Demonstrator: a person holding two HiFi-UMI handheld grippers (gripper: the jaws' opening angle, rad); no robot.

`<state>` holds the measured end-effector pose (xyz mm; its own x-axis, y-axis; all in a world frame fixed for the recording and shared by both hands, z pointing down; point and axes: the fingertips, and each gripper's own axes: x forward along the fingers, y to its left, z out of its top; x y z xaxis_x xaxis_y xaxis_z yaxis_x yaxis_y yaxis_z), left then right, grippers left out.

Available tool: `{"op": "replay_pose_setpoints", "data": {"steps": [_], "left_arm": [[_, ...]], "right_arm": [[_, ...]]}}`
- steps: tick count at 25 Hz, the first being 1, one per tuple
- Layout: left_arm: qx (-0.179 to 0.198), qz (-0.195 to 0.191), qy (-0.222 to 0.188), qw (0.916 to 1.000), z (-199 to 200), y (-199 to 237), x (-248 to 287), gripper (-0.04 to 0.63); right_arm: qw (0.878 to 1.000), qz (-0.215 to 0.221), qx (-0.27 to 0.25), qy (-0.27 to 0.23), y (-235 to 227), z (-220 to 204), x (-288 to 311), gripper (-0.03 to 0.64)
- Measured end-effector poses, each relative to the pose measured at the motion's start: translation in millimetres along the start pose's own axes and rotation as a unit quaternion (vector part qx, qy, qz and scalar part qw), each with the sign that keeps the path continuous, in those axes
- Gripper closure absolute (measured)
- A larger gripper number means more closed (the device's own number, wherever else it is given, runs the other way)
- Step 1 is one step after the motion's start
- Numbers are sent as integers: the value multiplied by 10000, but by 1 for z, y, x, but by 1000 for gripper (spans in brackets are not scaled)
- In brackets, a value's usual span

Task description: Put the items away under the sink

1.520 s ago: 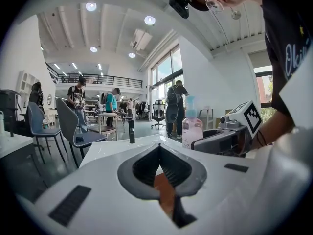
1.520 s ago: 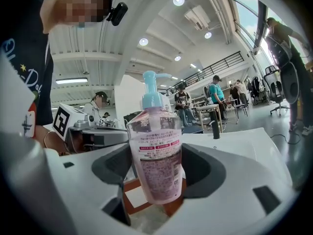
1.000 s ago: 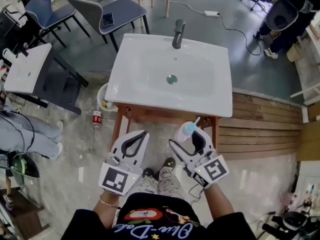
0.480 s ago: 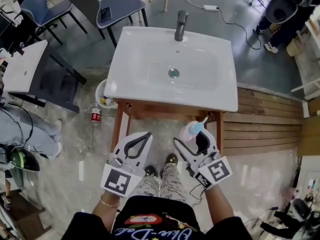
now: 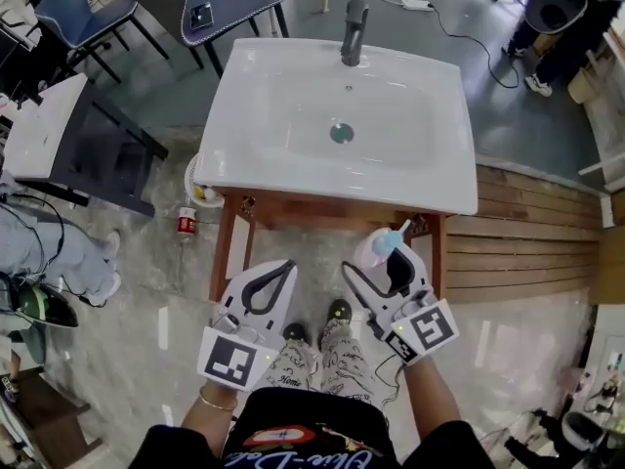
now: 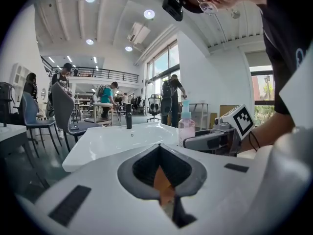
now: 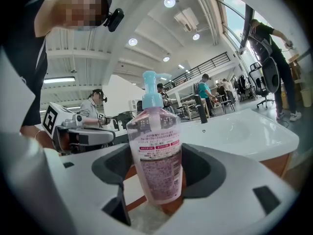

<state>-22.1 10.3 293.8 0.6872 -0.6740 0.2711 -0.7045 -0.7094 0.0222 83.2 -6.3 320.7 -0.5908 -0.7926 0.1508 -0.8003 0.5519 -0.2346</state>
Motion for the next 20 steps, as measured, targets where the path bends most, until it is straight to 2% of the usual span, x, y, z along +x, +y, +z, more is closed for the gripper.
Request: {"op": "replay_pose_setpoints", "data": {"steps": [15,20], "left_arm": [[-286,218,81,9993,-71,13,30,589],[-572,251,-59,9980,-85,22,41,589]], "right_arm": [[9999,22,121,3,-31,-55,19,296],[10000,-5,49,18,-42,-71,25,296]]}}
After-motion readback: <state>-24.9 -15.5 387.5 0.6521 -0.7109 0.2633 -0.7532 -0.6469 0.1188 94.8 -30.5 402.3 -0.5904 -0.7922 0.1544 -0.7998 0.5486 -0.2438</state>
